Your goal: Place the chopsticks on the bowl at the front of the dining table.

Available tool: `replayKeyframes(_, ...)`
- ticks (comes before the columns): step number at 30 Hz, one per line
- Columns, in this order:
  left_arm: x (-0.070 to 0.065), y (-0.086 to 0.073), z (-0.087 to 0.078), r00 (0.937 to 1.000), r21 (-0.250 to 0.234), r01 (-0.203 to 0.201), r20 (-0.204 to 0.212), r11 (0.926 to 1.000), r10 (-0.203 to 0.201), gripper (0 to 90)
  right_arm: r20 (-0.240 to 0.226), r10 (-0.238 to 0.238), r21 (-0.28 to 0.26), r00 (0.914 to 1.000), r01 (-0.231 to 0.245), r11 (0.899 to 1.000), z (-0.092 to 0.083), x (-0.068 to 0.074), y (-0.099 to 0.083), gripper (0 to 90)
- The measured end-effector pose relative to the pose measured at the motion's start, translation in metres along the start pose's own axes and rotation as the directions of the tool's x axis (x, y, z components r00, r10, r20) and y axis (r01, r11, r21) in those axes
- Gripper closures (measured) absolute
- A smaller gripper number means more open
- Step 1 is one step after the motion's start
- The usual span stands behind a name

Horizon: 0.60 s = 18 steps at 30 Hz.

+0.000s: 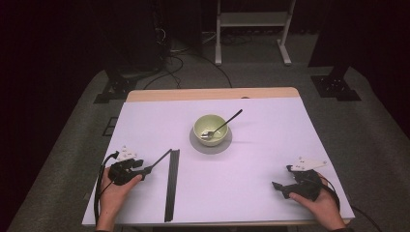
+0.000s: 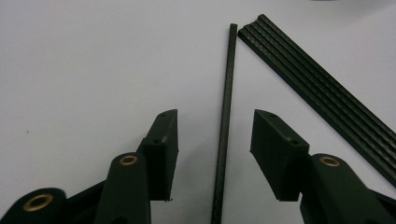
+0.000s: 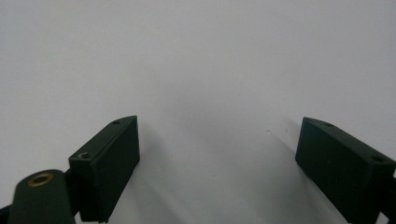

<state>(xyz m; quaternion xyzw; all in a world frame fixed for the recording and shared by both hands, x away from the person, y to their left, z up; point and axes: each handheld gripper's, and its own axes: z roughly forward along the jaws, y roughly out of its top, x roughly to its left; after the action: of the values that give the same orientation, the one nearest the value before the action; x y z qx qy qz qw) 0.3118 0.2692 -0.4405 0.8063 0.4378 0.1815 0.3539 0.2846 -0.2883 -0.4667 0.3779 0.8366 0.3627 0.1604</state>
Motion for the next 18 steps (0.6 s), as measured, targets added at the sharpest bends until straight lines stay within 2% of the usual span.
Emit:
replayKeyframes(7,0.0025,0.0012,0.0028,0.9995,-0.001,0.014,0.028,0.9999,-0.014,62.7,0.001,-0.001,0.001,1.0,0.001,1.0,0.0,0.0001,0.0001,12.0)
replayKeyframes(18,0.0034,0.001,0.0068,0.9981,0.023,0.029,0.055,0.9993,-0.03,70.6,0.001,-0.002,0.001,1.0,0.002,1.0,0.0,0.0001,0.0001,12.0)
